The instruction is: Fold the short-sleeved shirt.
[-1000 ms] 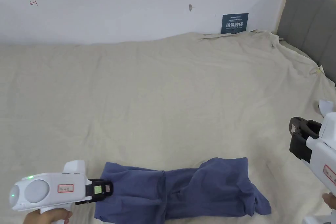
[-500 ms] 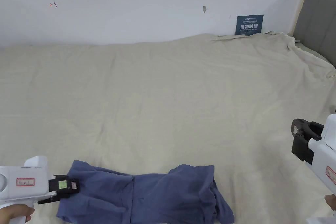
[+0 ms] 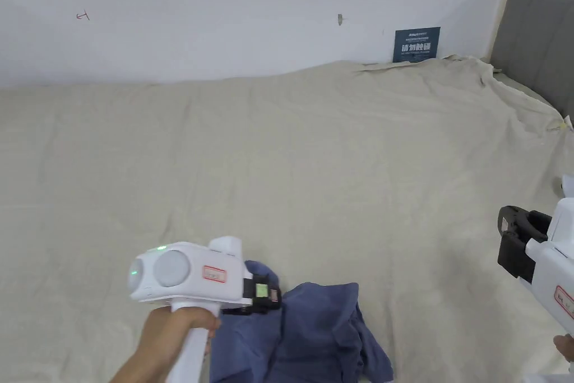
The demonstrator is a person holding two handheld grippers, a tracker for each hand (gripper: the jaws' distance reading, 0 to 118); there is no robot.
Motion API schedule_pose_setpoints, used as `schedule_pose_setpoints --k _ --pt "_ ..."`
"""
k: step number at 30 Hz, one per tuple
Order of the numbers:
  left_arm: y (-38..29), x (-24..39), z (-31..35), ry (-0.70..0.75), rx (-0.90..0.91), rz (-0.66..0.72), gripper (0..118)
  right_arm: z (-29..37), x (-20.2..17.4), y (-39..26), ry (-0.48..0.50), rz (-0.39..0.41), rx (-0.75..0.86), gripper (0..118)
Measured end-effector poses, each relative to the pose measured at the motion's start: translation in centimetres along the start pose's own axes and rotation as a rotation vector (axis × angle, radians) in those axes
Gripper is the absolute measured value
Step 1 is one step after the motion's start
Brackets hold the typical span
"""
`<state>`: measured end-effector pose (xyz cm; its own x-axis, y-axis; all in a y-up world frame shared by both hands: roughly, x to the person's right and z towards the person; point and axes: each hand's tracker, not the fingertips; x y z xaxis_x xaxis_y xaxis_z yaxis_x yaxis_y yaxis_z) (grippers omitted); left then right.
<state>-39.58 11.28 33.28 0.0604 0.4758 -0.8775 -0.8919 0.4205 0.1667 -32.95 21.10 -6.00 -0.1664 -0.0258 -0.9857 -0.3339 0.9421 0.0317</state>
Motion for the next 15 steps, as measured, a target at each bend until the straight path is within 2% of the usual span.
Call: schedule_pose_setpoints --k 4,12,15 --pt "0.1 3.1 -4.1 -0.002 -0.054 -0.048 7 0.5 0.7 -0.2 -0.014 -0.008 0.001 0" --pt "-0.4 6.1 -8.4 -0.014 -0.076 -0.037 7 1.0 1.8 -0.7 -0.040 -0.015 -0.012 0" --pt "-0.7 6.7 -10.0 0.046 -0.108 -0.074 10 1.1 2.1 -0.8 -0.049 -0.015 -0.015 0"
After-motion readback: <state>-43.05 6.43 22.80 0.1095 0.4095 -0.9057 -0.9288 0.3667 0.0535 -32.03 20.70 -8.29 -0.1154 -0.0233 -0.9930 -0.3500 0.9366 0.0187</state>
